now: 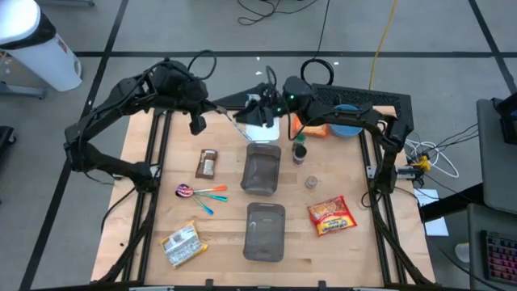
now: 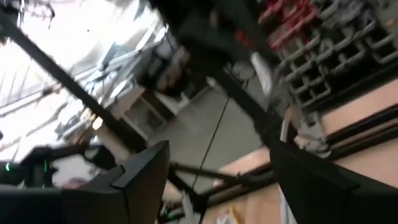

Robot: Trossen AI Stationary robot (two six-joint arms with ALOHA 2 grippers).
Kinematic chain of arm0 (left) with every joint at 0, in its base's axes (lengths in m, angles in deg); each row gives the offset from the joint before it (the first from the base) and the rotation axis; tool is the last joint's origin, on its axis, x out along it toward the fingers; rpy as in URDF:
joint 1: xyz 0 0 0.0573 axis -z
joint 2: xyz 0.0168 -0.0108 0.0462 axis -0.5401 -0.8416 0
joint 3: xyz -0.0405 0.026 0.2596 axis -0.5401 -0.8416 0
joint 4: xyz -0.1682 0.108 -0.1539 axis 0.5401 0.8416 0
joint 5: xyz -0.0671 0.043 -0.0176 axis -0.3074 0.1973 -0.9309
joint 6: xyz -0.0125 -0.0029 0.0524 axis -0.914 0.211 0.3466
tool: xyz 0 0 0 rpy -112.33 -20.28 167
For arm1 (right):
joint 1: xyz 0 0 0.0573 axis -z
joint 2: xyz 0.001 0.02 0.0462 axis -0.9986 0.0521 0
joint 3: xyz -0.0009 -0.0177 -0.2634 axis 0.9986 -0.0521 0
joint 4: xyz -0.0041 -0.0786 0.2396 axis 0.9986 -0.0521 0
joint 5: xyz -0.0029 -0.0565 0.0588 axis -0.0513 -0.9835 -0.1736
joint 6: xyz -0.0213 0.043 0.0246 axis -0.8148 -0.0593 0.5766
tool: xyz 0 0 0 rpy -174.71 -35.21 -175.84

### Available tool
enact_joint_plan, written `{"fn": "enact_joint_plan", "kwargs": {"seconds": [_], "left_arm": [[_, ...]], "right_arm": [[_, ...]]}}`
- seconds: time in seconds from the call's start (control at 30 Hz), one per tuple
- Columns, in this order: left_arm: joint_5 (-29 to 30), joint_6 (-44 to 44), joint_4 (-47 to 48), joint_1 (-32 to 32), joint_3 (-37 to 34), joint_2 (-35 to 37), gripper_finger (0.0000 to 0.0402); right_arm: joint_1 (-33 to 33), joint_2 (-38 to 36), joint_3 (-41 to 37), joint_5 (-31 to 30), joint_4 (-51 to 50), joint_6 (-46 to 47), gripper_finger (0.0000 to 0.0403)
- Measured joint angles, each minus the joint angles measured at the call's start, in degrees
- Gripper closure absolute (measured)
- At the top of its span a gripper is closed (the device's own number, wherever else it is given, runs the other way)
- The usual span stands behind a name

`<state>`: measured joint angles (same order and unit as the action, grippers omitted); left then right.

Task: Pick & Place Food Item
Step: Put the blue patterned spoon into the bottom black bin

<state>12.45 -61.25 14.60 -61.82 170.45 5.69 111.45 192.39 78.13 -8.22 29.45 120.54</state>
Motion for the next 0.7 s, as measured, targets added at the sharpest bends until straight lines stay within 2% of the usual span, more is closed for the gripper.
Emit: {"fn": "enact_joint_plan", "kwargs": {"seconds": [0.17, 0.43, 0.53, 0.7], "left_arm": [[0.2, -0.5, 1.9, 1.7, 3.4, -1.6, 0.0398], [0.2, -0.7, 6.2, 3.2, 5.9, -5.8, 0.0397], [0.0, -0.7, 8.1, 3.6, 6.3, -7.0, 0.0399], [-0.1, -0.7, 10.2, 3.8, 6.3, -8.0, 0.0398]], "right_arm": [[-2.0, 0.0, 0.0, 0.2, -2.4, -4.1, 0.0130], [-3.7, 0.0, 0.0, -5.3, -5.7, -9.0, 0.0155], [-3.4, 0.1, 0.0, -5.7, -2.5, -9.7, 0.0160], [-2.2, 0.1, 0.0, -7.2, 6.3, -5.6, 0.0160]]}}
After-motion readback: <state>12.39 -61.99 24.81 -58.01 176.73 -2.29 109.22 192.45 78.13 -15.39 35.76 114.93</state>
